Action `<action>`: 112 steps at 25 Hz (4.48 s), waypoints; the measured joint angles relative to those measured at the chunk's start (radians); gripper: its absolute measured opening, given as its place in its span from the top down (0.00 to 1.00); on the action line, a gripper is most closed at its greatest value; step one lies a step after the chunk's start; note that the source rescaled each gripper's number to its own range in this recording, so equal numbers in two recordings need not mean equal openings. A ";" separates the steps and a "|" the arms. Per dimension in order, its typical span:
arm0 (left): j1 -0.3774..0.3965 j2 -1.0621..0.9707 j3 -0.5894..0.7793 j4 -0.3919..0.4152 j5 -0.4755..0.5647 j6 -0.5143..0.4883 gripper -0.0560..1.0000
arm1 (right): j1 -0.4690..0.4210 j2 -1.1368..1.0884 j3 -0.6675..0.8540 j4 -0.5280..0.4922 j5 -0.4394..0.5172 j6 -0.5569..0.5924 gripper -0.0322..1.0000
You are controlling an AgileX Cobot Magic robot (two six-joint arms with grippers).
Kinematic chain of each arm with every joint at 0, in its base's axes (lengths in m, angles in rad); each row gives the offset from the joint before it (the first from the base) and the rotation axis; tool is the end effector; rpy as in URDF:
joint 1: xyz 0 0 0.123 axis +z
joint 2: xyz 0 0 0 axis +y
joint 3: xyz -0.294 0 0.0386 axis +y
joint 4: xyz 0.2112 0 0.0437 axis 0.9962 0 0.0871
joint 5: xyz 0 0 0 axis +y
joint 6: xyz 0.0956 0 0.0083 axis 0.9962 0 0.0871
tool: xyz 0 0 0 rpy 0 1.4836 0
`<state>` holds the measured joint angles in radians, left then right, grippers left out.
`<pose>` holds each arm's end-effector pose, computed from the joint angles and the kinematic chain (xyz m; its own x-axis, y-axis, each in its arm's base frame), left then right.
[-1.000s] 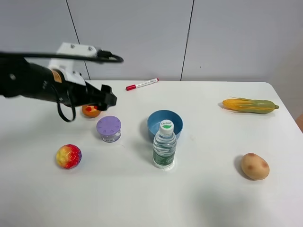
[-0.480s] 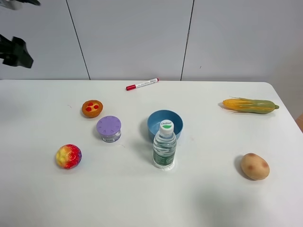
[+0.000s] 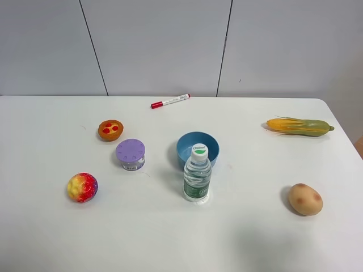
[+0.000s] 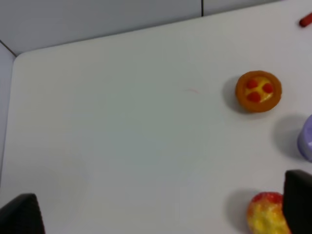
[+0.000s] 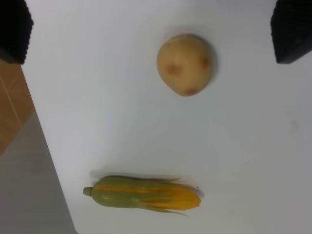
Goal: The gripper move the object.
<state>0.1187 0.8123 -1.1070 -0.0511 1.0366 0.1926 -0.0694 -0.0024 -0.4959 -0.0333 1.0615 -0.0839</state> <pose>0.0911 0.0066 0.4077 -0.6097 0.0941 -0.7870 0.0177 0.9943 0.1052 -0.0443 0.0003 0.2562 -0.4641 -0.0679 -0.8832 0.0489 0.9936 -0.1021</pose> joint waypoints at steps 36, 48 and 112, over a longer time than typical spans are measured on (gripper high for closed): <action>0.000 -0.818 0.596 -0.012 0.021 -0.049 0.00 | 0.000 0.000 0.000 0.000 0.000 0.001 0.00; 0.000 -0.818 0.596 -0.012 0.021 -0.050 0.00 | 0.000 0.000 0.000 0.000 0.000 0.001 0.00; 0.000 -0.818 0.596 -0.012 0.021 -0.050 0.00 | 0.000 0.000 0.000 0.000 0.000 0.001 0.00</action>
